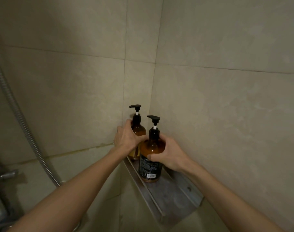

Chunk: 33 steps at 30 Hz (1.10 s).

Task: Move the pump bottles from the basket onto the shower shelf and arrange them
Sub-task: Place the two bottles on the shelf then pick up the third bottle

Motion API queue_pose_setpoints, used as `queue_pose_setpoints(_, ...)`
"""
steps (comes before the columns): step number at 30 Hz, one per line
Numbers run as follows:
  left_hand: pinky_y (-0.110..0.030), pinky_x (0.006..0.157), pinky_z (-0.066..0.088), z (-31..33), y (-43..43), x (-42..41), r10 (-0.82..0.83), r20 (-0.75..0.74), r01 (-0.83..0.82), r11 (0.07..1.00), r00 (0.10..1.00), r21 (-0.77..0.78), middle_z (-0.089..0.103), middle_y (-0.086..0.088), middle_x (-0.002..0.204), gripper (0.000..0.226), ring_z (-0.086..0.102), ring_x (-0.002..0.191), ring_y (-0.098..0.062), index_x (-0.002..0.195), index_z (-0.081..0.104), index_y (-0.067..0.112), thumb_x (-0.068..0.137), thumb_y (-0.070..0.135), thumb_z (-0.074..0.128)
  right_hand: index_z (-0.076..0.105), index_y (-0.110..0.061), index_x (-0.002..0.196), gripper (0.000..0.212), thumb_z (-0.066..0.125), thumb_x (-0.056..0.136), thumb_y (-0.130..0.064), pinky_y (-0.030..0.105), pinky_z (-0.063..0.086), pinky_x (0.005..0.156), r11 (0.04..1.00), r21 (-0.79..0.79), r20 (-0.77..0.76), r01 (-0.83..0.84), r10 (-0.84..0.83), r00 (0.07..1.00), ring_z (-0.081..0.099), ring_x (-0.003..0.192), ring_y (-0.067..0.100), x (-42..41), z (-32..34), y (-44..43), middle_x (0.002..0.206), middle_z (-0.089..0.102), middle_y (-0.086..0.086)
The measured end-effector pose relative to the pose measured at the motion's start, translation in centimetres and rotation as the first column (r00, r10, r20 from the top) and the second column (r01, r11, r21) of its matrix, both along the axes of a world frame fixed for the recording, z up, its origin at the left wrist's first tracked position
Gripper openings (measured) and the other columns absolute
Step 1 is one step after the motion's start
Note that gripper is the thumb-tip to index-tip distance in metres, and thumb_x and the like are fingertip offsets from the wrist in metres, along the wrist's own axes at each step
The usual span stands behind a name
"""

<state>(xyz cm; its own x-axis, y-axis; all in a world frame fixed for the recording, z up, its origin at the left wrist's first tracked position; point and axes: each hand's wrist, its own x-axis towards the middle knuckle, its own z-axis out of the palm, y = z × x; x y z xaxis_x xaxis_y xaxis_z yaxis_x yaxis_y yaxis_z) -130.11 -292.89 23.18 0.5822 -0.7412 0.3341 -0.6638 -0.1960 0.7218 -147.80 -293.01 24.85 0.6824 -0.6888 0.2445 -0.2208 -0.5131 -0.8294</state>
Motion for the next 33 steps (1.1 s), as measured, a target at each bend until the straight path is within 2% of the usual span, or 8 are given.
queue_pose_setpoints(8, -0.048, 0.086, 0.052, 0.0, 0.3, 0.1, -0.061, -0.026, 0.062, 0.998, 0.998, 0.026, 0.057, -0.007, 0.12, 0.088, 0.057, 0.107, -0.028, 0.128, 0.039, 0.027, 0.056, 0.065, 0.074, 0.055, -0.035, 0.111, 0.056, 0.075, 0.062, -0.019, 0.021, 0.048, 0.081, 0.999, 0.027, -0.029, -0.046, 0.047, 0.998, 0.059, 0.096, -0.002, 0.0, 0.4, -0.2, 0.105, 0.063, -0.014)
queue_pose_setpoints(14, -0.048, 0.098, 0.047, 0.2, 2.3, 1.0, -0.206, -0.085, 0.203, 0.978, 0.975, -0.042, 0.051, -0.009, 0.135, 0.096, 0.051, 0.121, -0.026, 0.144, 0.028, 0.024, 0.065, 0.045, 0.079, 0.051, -0.043, 0.104, 0.053, 0.076, 0.064, -0.019, 0.023, 0.046, 0.081, 0.998, 0.061, -0.029, -0.007, 0.009, 1.0, 0.056, 0.099, 0.004, 0.0, 0.3, 0.1, 0.105, 0.06, -0.016)
queue_pose_setpoints(16, -0.05, 0.1, 0.044, 0.3, 3.3, 1.4, -0.186, -0.065, 0.183, 0.982, 0.98, -0.043, 0.048, -0.01, 0.139, 0.098, 0.047, 0.125, -0.029, 0.146, 0.024, 0.024, 0.067, 0.042, 0.079, 0.047, -0.041, 0.112, 0.059, 0.078, 0.066, -0.019, 0.027, 0.044, 0.086, 0.997, 0.074, -0.022, 0.021, -0.019, 1.0, 0.054, 0.105, 0.008, -0.1, 0.2, 0.4, 0.112, 0.056, -0.014)
queue_pose_setpoints(19, -0.049, 0.099, 0.045, 0.7, 5.2, 2.2, -0.13, -0.033, 0.128, 0.99, 0.991, -0.065, 0.041, -0.012, 0.141, 0.082, 0.045, 0.125, -0.029, 0.143, 0.028, 0.032, 0.075, 0.039, 0.073, 0.042, -0.031, 0.131, 0.072, 0.079, 0.069, -0.024, 0.029, 0.041, 0.09, 0.99, 0.092, 0.057, 0.111, -0.116, 0.992, 0.048, 0.117, 0.013, -0.4, 0.2, 1.3, 0.129, 0.049, -0.006)
queue_pose_setpoints(24, -0.033, 0.082, 0.05, 0.9, 10.0, 4.1, -0.1, -0.016, 0.095, 0.977, 0.995, -0.191, 0.051, -0.006, 0.123, 0.053, 0.054, 0.102, -0.017, 0.135, 0.043, 0.034, 0.085, 0.035, 0.062, 0.047, -0.029, 0.125, 0.048, 0.067, 0.081, -0.03, 0.032, 0.038, 0.1, 0.892, -0.081, 0.402, 0.444, -0.379, 0.834, 0.042, 0.12, 0.009, -0.3, -0.1, 5.2, 0.126, 0.045, -0.008)
queue_pose_setpoints(26, -0.03, 0.08, 0.05, 0.9, 12.4, 5.1, -0.066, -0.034, 0.056, 0.968, 0.997, -0.245, 0.056, -0.006, 0.115, 0.048, 0.058, 0.095, -0.017, 0.13, 0.051, 0.028, 0.084, 0.027, 0.065, 0.05, -0.025, 0.122, 0.04, 0.062, 0.083, -0.026, 0.022, 0.036, 0.101, 0.874, -0.171, 0.563, 0.456, -0.293, 0.773, 0.041, 0.118, 0.002, 0.3, 0.0, 7.9, 0.127, 0.046, -0.005)
queue_pose_setpoints(28, -0.026, 0.076, 0.049, 0.5, 15.0, 6.0, -0.034, -0.046, 0.021, 0.964, 0.998, -0.265, 0.06, -0.006, 0.109, 0.042, 0.06, 0.089, -0.014, 0.124, 0.056, 0.024, 0.083, 0.023, 0.066, 0.052, -0.018, 0.12, 0.039, 0.059, 0.082, -0.02, 0.011, 0.033, 0.097, 0.886, -0.249, 0.62, 0.39, -0.163, 0.768, 0.039, 0.119, -0.003, 1.6, -0.3, 10.7, 0.13, 0.045, 0.0)
queue_pose_setpoints(33, -0.01, 0.068, 0.045, -1.3, 22.5, 8.5, 0.072, -0.073, -0.091, 0.949, 0.995, -0.302, 0.063, -0.003, 0.095, 0.033, 0.06, 0.08, -0.01, 0.116, 0.061, 0.02, 0.083, 0.021, 0.067, 0.049, -0.019, 0.127, 0.043, 0.056, 0.084, -0.016, 0.012, 0.028, 0.102, 0.956, -0.245, 0.457, 0.162, -0.033, 0.889, 0.037, 0.123, -0.001, 6.4, -3.0, 16.1, 0.133, 0.044, -0.004)
